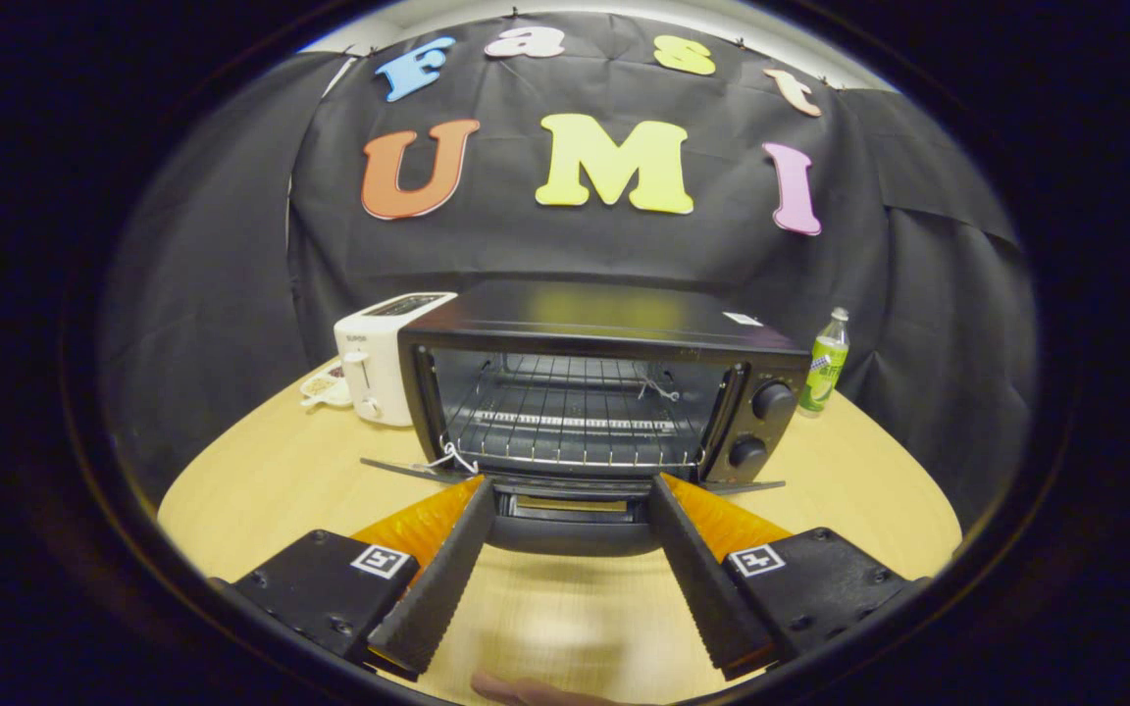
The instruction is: Open the toaster oven, put the food inside, and close the toaster oven door.
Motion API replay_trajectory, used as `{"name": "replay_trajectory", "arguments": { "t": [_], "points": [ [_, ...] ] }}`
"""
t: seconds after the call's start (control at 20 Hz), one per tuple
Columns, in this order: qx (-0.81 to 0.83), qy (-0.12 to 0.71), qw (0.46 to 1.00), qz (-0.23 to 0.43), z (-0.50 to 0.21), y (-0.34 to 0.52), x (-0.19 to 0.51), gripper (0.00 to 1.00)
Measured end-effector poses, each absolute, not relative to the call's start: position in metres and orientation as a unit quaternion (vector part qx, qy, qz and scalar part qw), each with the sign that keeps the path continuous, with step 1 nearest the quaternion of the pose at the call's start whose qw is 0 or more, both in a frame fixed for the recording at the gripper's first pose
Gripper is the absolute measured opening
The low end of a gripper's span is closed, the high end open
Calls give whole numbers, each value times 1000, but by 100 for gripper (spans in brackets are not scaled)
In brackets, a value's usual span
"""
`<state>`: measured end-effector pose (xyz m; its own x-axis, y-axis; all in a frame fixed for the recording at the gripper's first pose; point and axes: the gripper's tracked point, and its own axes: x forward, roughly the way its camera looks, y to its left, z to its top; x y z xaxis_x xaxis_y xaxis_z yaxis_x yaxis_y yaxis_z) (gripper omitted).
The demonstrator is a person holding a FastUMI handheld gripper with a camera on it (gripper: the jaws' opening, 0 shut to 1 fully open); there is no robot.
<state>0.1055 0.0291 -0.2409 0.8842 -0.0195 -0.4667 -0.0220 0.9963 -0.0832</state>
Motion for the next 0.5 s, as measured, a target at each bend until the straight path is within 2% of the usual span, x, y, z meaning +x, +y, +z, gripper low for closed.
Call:
{"name": "replay_trajectory", "arguments": {
  "t": [0.5],
  "points": [
    [-4, 325, 945, 34, -274, 28, 80, 100]
  ]
}}
